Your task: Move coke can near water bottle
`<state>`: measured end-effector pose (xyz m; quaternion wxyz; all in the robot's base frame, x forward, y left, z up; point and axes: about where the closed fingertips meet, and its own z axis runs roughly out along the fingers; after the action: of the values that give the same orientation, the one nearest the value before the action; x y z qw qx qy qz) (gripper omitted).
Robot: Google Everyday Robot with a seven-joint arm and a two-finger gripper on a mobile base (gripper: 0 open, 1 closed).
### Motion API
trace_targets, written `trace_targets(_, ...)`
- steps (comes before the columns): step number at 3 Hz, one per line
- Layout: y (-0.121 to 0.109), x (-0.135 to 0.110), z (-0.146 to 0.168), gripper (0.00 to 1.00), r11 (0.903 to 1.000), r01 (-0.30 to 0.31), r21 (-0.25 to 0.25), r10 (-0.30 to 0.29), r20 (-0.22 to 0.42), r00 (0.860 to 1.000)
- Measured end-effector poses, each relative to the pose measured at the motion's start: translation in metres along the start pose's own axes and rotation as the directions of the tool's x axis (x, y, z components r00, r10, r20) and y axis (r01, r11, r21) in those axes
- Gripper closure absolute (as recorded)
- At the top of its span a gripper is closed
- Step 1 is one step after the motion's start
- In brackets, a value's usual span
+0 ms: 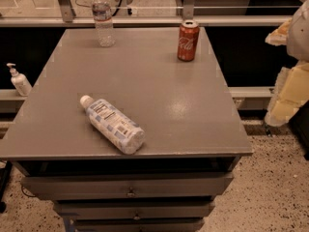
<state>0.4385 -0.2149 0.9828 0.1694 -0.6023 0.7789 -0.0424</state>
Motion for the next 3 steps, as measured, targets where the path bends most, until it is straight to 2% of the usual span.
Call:
trace_targets(1,0.000,0.000,0.000,0.00,1.0000,0.000,0.000,0.000,0.000,1.000)
trace_targets(2,-0.010,-0.003,0.004,0.00,0.9997,-0.018,0.017,0.017,0.031,0.999)
trace_targets(3,-0.047,-0.011,0.022,0.00,0.9957,-0.069,0.062,0.062,0.104,0.993)
